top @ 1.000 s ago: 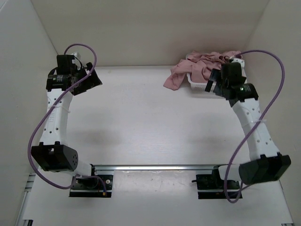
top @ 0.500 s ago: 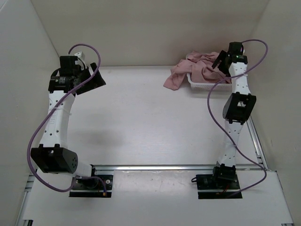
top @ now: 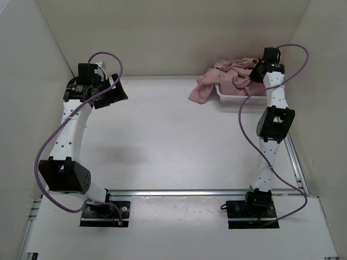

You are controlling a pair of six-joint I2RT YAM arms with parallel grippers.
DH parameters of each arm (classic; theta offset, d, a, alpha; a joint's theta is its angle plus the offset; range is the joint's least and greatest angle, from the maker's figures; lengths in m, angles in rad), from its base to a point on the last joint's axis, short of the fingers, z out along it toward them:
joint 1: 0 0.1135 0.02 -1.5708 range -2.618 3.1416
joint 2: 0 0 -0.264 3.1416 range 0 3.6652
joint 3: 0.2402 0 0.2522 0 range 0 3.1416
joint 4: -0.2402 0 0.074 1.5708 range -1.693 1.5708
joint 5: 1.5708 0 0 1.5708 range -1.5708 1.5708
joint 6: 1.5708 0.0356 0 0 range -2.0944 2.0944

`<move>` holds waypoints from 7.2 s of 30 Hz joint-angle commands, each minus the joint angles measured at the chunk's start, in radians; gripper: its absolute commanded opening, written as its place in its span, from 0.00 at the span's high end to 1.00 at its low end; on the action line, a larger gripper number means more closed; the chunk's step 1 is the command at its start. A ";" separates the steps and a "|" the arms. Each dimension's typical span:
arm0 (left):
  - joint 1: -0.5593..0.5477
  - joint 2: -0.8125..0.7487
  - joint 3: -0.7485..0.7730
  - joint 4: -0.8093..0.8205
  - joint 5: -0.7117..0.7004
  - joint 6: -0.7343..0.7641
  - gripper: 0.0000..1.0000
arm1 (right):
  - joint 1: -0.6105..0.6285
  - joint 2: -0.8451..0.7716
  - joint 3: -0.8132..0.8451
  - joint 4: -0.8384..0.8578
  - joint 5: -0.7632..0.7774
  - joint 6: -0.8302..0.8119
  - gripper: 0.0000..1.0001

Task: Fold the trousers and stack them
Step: Grab the trousers from the pile, then move the trousers to the center of the board, then flatten the trousers out

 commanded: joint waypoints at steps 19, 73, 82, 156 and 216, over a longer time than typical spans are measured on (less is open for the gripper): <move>-0.004 -0.265 0.042 -0.120 -0.013 -0.012 0.00 | 0.772 -1.146 -0.823 0.058 0.097 -0.099 0.89; -0.173 -0.084 -0.052 -0.007 -0.040 -0.221 0.90 | 0.599 -0.501 0.158 -0.061 -0.200 -0.024 1.00; -0.109 -0.118 0.407 -0.108 0.042 -0.162 0.90 | 0.566 -0.993 -0.290 0.044 -0.162 -0.134 1.00; 0.252 0.515 -0.010 -0.056 -0.108 -0.181 0.90 | -0.274 -1.207 -1.659 -0.012 -0.461 0.174 0.32; 0.421 -0.008 -0.459 -0.090 0.007 -0.170 0.34 | -0.130 -1.660 -1.817 -0.238 -0.165 0.277 0.62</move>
